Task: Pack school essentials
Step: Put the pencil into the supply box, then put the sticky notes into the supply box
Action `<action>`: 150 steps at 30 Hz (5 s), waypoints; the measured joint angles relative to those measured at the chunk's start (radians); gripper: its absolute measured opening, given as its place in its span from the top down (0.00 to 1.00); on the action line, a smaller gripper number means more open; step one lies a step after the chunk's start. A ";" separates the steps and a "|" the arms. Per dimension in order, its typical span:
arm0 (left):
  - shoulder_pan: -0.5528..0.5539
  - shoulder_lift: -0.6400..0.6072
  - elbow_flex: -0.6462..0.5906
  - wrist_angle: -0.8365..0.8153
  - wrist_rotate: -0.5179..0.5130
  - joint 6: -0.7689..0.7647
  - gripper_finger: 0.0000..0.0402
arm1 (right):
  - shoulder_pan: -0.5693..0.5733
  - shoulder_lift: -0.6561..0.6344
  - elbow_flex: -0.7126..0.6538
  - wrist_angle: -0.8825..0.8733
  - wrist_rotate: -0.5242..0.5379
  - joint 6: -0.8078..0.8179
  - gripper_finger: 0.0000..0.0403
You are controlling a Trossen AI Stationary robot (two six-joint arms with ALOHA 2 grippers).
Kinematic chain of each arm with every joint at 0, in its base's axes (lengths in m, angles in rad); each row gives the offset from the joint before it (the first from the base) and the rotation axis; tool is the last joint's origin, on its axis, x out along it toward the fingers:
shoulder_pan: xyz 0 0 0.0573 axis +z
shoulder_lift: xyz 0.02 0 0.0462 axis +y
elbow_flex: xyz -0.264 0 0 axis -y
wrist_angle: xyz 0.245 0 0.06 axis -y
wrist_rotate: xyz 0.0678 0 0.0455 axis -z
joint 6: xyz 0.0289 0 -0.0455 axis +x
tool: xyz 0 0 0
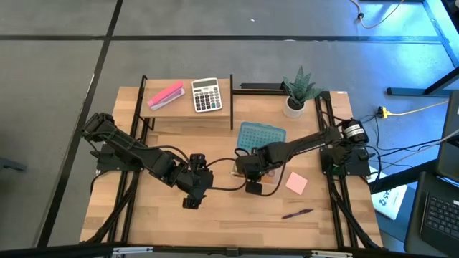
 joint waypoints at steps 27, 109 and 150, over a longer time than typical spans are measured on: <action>0.000 0.000 0.000 0.000 0.000 -0.001 0.03 | 0.030 -0.001 -0.050 0.016 0.018 -0.001 0.90; -0.001 0.000 0.000 0.083 -0.116 0.054 0.03 | 0.139 -0.164 -0.050 -0.150 0.004 0.006 0.63; 0.216 0.000 0.000 0.342 0.096 0.336 0.03 | 0.496 -0.540 -0.245 -0.377 0.149 0.627 0.63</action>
